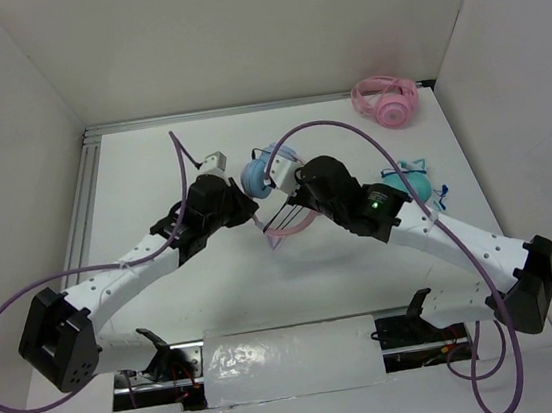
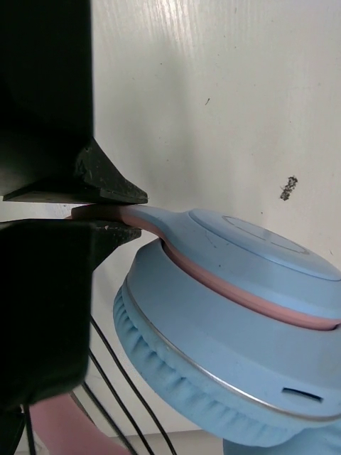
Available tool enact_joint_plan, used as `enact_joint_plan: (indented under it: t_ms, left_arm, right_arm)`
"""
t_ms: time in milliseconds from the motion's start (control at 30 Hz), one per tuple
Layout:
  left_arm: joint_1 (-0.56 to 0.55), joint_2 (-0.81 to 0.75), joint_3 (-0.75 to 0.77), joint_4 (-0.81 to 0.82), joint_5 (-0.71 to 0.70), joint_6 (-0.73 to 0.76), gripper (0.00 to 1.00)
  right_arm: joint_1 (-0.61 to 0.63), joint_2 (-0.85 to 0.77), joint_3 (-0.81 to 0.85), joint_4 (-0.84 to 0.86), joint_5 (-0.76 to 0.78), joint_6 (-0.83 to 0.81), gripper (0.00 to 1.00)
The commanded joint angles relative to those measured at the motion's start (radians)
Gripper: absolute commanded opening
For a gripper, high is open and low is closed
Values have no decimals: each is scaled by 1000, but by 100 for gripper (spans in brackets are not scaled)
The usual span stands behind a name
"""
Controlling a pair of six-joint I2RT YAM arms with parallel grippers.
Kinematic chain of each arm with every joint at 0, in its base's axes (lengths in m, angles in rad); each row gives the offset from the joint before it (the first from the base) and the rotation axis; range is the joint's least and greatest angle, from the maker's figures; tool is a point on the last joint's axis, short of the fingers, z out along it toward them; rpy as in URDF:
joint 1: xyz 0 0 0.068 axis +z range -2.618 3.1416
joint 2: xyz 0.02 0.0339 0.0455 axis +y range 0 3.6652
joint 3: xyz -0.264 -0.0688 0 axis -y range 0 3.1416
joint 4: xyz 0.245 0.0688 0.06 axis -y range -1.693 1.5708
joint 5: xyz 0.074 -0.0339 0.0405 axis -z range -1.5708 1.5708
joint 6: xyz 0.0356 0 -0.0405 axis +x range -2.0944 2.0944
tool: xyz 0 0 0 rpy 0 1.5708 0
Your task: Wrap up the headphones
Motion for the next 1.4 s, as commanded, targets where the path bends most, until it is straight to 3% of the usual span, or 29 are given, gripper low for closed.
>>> enact_joint_plan:
  t_ms: [0, 267, 500, 833, 1033, 1133, 1233, 1367]
  left_arm:
    - [-5, 59, 8, -165, -37, 76, 0]
    - [9, 77, 15, -136, -7, 103, 0]
    - [79, 93, -2, -110, 41, 157, 0]
    - [177, 139, 2, -90, 114, 177, 0]
    - [203, 178, 31, -93, 119, 180, 0]
    - [208, 182, 31, -101, 111, 181, 0]
    - [220, 172, 24, -104, 116, 183, 0]
    - [223, 146, 4, -96, 119, 181, 0]
  right_arm:
    - [-55, -30, 76, 76, 201, -63, 0]
    - [-147, -21, 67, 73, 142, -68, 0]
    - [-276, -48, 78, 84, -162, -75, 2]
    - [-311, 33, 133, 95, -414, -127, 6]
    - [-308, 84, 199, 139, -708, -129, 6]
    - [-310, 102, 208, 223, -695, -106, 9]
    - [-319, 134, 256, 204, -693, -107, 13]
    - [-322, 148, 267, 228, -620, -68, 3]
